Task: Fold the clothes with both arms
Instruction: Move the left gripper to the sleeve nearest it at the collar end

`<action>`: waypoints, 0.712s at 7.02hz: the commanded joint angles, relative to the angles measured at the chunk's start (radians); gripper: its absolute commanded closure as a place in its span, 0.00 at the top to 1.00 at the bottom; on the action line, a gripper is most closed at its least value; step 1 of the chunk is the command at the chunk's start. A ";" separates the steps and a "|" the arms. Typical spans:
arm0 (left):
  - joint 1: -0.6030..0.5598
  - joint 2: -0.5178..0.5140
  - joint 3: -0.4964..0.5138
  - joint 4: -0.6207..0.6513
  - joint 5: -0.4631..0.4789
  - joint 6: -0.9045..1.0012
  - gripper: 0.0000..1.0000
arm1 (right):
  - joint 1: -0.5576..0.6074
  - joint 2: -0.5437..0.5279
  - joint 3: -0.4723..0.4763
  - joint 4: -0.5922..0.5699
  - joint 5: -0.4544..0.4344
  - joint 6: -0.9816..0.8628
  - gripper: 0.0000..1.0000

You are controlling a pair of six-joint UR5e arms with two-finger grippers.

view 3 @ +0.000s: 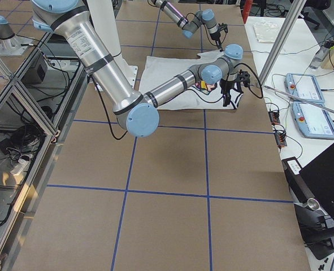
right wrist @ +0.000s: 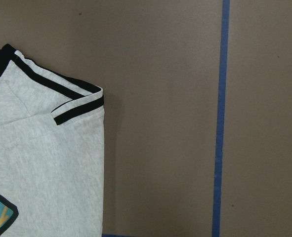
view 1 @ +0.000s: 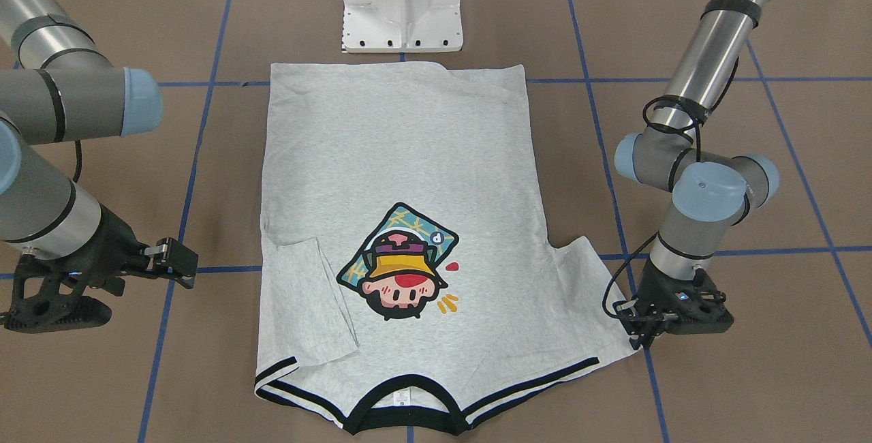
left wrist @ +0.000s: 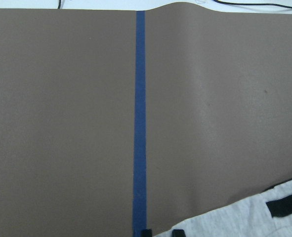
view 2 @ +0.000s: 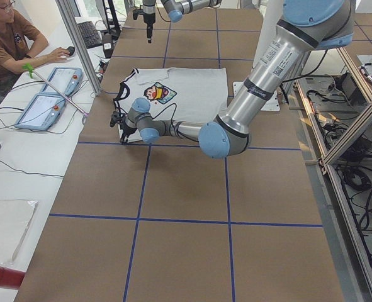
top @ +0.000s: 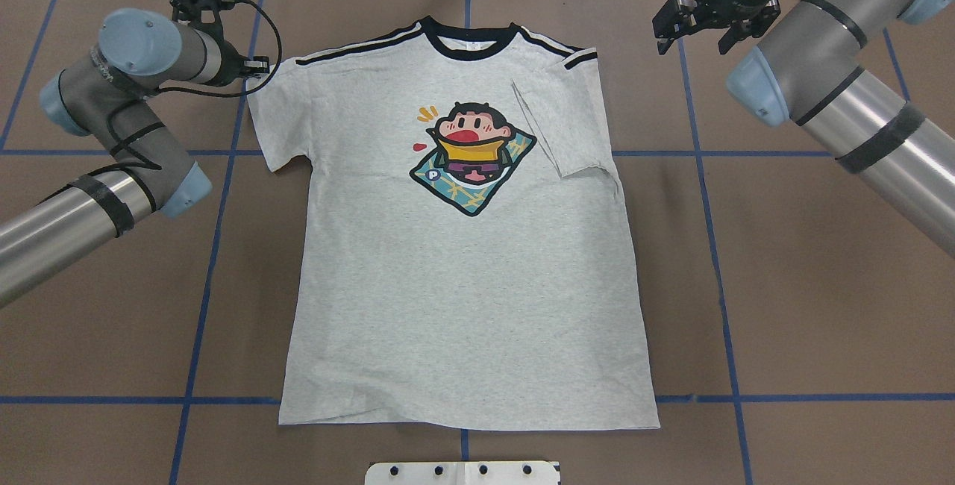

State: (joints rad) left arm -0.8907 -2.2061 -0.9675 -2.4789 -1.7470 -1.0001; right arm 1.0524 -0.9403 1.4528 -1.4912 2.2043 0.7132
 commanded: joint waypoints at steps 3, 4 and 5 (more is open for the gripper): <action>0.001 0.000 -0.022 0.009 0.000 -0.009 0.00 | 0.000 -0.002 -0.002 -0.001 0.000 -0.003 1.00; 0.001 -0.001 -0.048 0.023 -0.006 -0.009 0.00 | 0.000 -0.005 -0.002 0.000 0.000 -0.006 1.00; 0.000 -0.001 -0.091 0.082 -0.008 -0.011 0.00 | 0.000 -0.005 -0.002 0.000 0.000 -0.006 1.00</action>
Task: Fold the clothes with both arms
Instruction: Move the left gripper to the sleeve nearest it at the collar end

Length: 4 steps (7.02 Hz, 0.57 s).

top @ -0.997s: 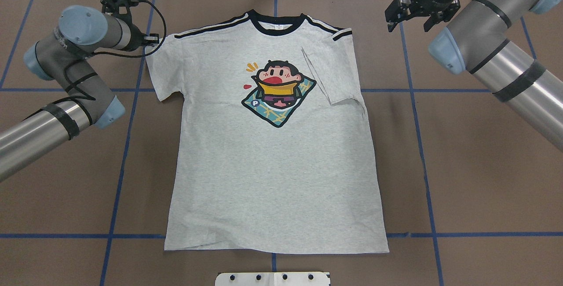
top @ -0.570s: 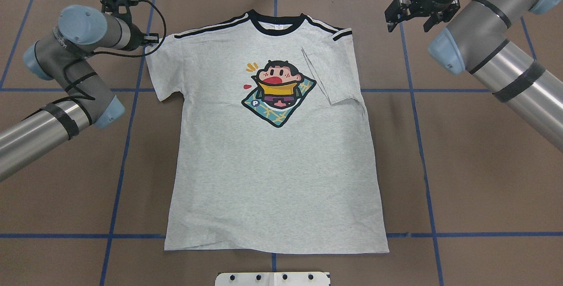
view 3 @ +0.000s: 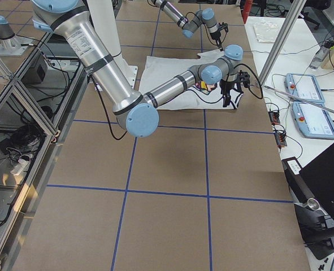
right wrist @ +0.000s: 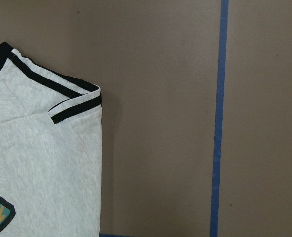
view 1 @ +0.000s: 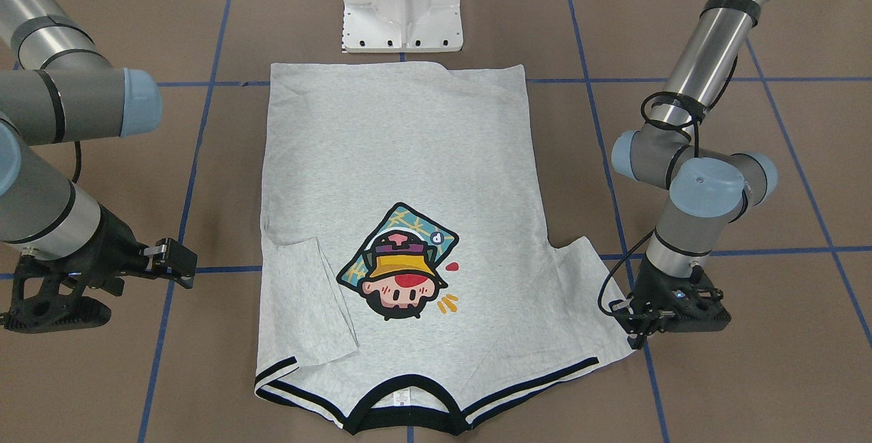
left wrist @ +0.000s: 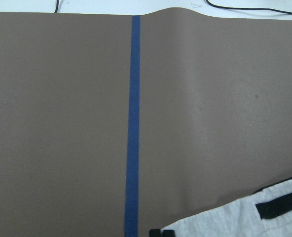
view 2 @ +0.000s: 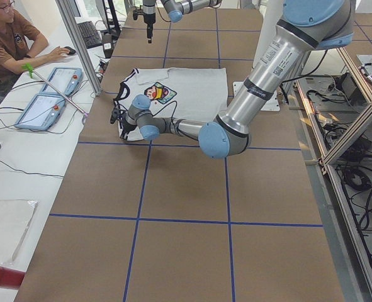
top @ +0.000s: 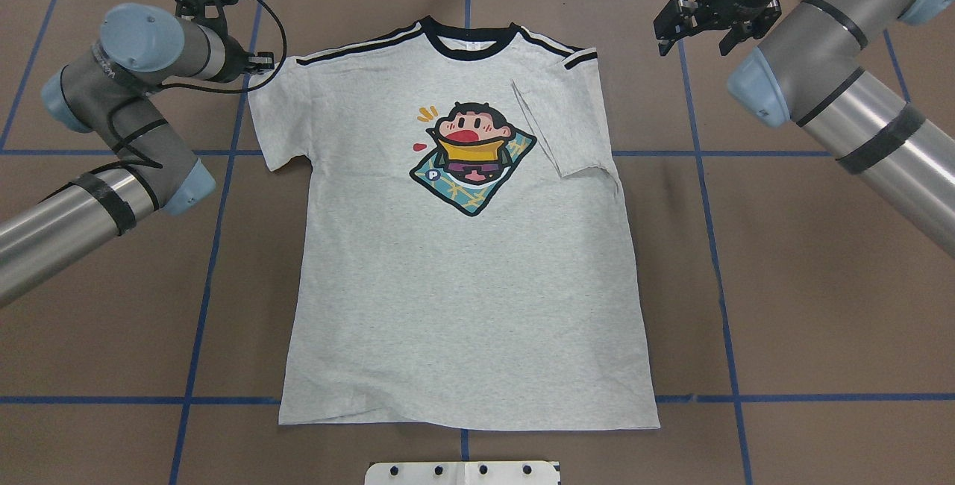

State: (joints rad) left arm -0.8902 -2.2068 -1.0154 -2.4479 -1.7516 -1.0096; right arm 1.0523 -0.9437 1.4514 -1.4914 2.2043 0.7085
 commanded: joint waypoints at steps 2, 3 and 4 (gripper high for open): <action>0.029 -0.005 -0.235 0.308 -0.003 -0.054 0.00 | 0.000 0.000 0.000 0.000 0.000 0.000 1.00; 0.069 -0.029 -0.241 0.326 -0.002 -0.169 0.00 | 0.000 -0.001 0.000 0.000 0.000 -0.001 1.00; 0.106 -0.075 -0.226 0.328 -0.002 -0.240 0.00 | 0.000 -0.001 0.004 0.000 0.000 0.000 1.00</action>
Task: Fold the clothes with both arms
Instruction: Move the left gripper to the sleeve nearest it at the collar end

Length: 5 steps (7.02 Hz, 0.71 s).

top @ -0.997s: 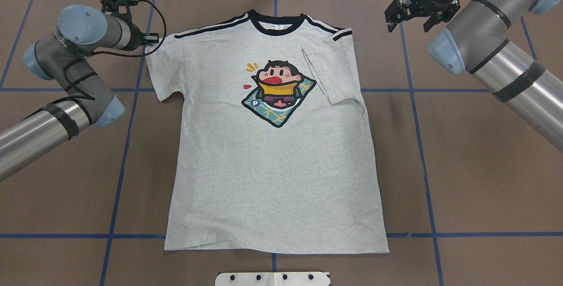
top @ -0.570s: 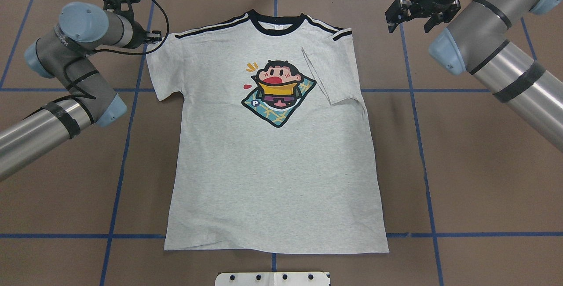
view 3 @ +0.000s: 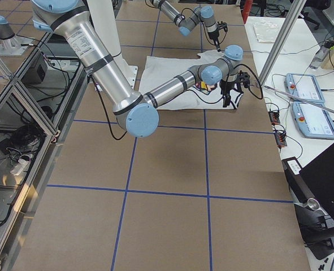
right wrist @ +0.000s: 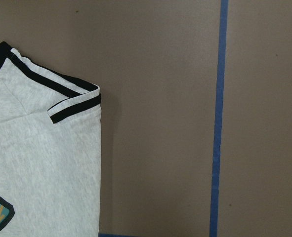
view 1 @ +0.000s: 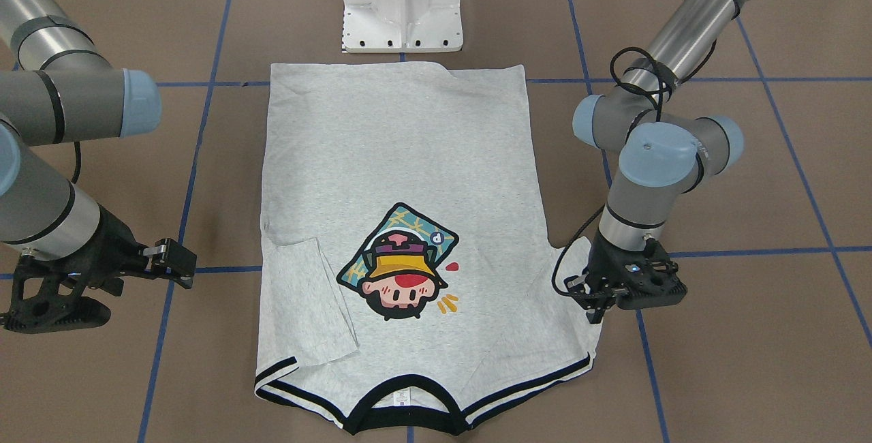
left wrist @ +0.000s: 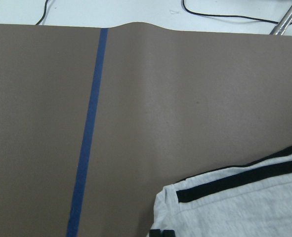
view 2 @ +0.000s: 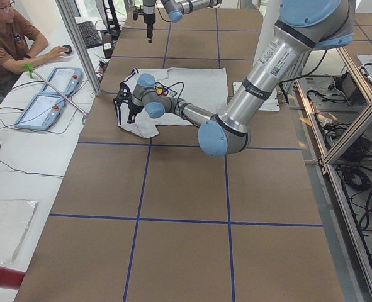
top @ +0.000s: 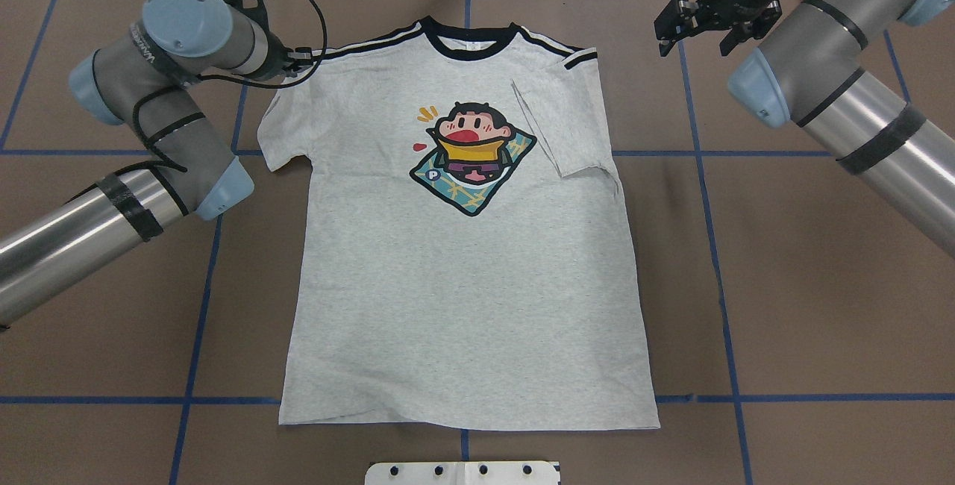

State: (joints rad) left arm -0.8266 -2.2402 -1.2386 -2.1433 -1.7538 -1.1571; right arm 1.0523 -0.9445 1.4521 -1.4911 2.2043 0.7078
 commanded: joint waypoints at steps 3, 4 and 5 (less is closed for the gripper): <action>0.050 -0.193 0.183 0.010 0.007 -0.154 0.00 | -0.002 0.000 0.005 0.000 0.000 0.010 1.00; 0.044 -0.202 0.185 0.008 0.008 -0.168 0.00 | -0.003 0.000 0.005 0.000 0.000 0.010 1.00; 0.037 -0.234 0.214 -0.003 0.008 -0.208 0.00 | -0.003 0.000 0.004 0.000 0.000 0.009 1.00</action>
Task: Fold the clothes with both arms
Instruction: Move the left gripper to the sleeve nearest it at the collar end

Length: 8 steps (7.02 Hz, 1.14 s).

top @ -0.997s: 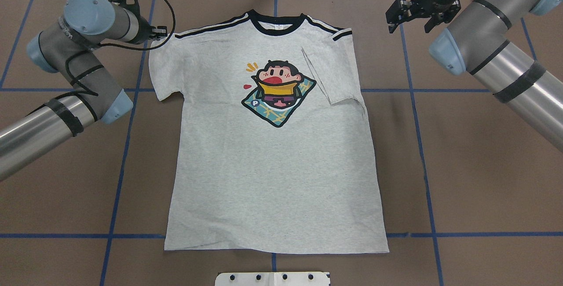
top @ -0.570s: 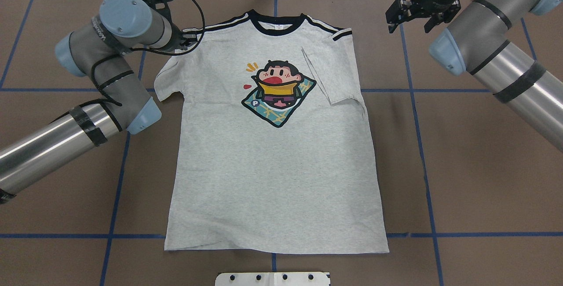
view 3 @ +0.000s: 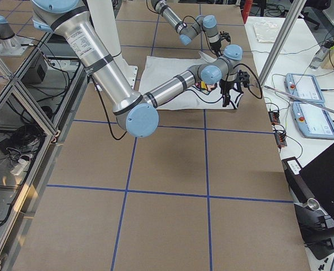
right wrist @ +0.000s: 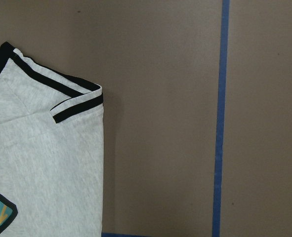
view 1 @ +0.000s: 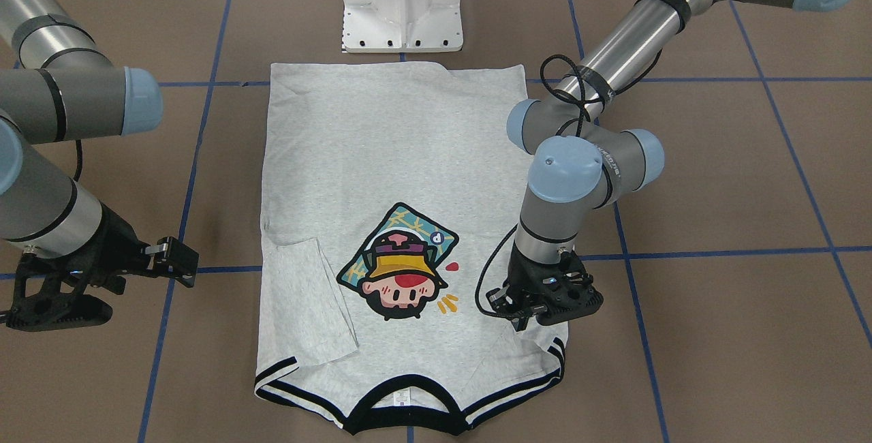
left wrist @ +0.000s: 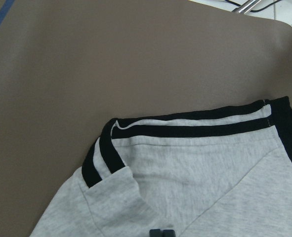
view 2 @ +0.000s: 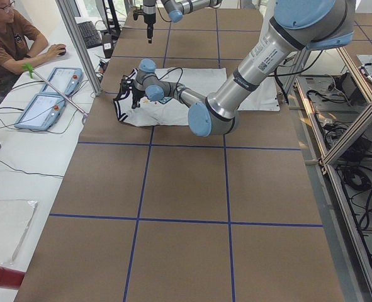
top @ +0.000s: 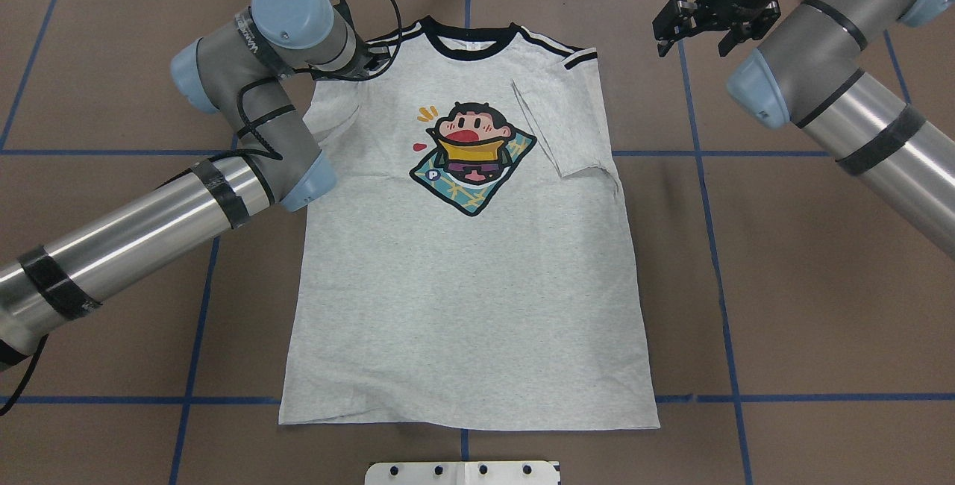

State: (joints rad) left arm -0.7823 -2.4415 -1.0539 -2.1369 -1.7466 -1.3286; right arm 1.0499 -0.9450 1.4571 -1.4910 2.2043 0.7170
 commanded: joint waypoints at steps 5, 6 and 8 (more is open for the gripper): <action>-0.014 -0.073 0.176 -0.211 0.053 -0.162 0.00 | -0.010 -0.012 -0.007 0.000 -0.005 -0.010 1.00; -0.014 -0.099 0.210 -0.221 0.053 -0.162 0.00 | -0.011 -0.020 -0.007 0.002 -0.005 -0.011 1.00; 0.006 -0.100 0.233 -0.247 0.067 -0.159 0.00 | -0.021 -0.023 -0.009 0.000 -0.008 -0.007 1.00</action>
State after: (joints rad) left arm -0.7888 -2.5379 -0.8355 -2.3703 -1.6903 -1.4882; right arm 1.0353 -0.9652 1.4487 -1.4906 2.1985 0.7075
